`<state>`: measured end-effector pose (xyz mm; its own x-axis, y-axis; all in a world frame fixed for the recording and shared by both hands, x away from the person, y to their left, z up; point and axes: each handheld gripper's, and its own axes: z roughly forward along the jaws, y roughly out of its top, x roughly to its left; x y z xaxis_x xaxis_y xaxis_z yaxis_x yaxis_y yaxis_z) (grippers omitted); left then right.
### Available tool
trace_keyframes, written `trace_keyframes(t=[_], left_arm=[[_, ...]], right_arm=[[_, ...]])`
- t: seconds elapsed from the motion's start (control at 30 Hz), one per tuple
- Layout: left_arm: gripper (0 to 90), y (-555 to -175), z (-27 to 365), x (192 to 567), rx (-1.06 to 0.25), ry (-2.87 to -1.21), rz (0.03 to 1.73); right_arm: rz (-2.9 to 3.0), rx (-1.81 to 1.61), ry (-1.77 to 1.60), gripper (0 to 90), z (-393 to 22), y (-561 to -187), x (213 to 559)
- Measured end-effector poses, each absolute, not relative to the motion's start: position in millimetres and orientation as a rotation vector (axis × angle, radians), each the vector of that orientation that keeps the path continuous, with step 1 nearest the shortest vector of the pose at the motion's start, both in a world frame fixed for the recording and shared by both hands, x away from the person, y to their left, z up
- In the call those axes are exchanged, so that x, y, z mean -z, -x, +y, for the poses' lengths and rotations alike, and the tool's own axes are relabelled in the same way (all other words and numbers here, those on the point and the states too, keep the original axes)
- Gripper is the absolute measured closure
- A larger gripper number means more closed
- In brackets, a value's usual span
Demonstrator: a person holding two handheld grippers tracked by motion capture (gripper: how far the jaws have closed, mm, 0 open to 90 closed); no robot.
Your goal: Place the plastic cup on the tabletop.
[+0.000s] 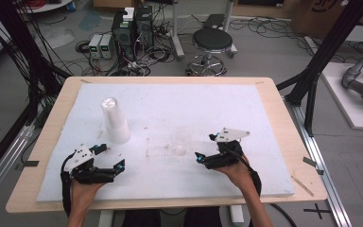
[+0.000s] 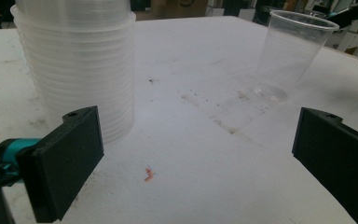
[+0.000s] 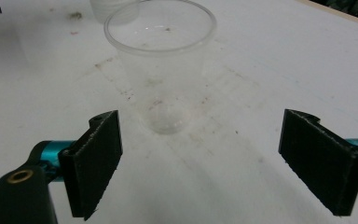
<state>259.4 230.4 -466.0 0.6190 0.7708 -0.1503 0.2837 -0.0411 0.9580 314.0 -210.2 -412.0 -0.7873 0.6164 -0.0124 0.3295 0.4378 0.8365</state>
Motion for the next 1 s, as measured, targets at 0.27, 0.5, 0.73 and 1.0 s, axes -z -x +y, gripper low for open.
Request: trace_keyframes(t=[0.27,0.5,0.73,1.0], left_arm=[[1.8,-258,230,466,-0.506,-1.608,0.894],[1.8,-256,229,466,-0.522,-1.608,0.892],[1.8,-255,231,466,-0.524,-1.601,0.894],[1.8,-254,231,466,-0.526,-1.59,0.897]], right_arm=[[2.204,-1.369,-0.869,13.3,-243,-294,426],[2.114,-1.383,-0.918,13.3,-264,-286,435],[2.045,-1.412,-0.973,13.4,-278,-283,443],[2.026,-1.403,-0.994,13.4,-282,-283,448]])
